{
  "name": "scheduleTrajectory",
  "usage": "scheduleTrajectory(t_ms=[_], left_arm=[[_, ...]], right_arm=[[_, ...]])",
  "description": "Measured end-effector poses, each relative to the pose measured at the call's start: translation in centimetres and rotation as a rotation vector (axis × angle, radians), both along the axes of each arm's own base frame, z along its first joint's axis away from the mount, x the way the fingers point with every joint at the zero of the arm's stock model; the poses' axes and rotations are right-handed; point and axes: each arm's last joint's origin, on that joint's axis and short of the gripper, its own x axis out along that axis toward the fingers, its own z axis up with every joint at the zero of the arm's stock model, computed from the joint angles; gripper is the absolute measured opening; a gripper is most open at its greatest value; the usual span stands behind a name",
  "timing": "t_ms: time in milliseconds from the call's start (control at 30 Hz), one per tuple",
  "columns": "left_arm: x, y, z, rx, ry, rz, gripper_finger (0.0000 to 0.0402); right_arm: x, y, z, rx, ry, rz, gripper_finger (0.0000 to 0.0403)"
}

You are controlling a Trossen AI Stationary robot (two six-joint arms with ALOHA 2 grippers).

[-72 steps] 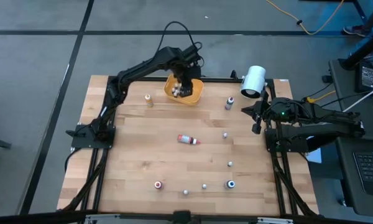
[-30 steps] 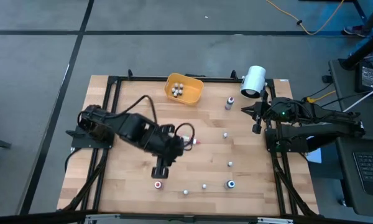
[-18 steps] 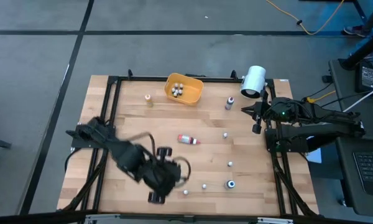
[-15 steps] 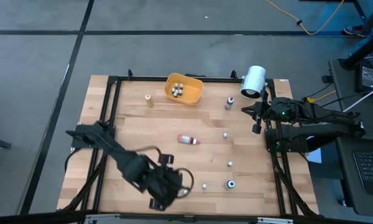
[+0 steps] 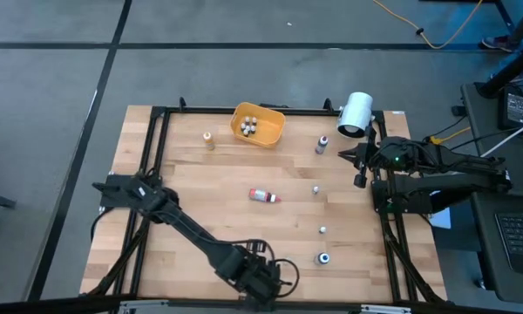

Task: Pick & Place food coloring
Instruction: Put the small pink food coloring bottle into the bin

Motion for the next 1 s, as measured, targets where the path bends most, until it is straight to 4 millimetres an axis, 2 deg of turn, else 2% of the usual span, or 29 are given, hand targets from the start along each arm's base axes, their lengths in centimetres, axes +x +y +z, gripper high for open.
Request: scheduleTrajectory(t_ms=[300,567,733,833,1000], left_arm=[[1.8,1.0,-2.3,-0.053,0.057,0.100,0.0190],[2.7,0.5,-5.5,-0.068,0.119,0.110,0.0239],[2.9,0.5,-6.8,-0.015,0.125,0.162,0.0246],[2.8,0.9,-7.0,0.053,0.106,0.209,0.0246],[2.9,1.4,-7.0,0.048,0.128,0.228,0.0246]], right_arm=[[-0.1,0.0,-0.1,0.000,0.015,0.001,0.0030],[-0.3,0.0,-0.4,0.001,0.055,0.003,0.0030],[-0.4,0.0,-0.6,0.003,0.072,0.003,0.0030],[-0.4,0.1,-0.6,0.009,0.072,0.018,0.0030],[-0.4,0.1,-0.6,0.009,0.072,0.019,0.0030]])
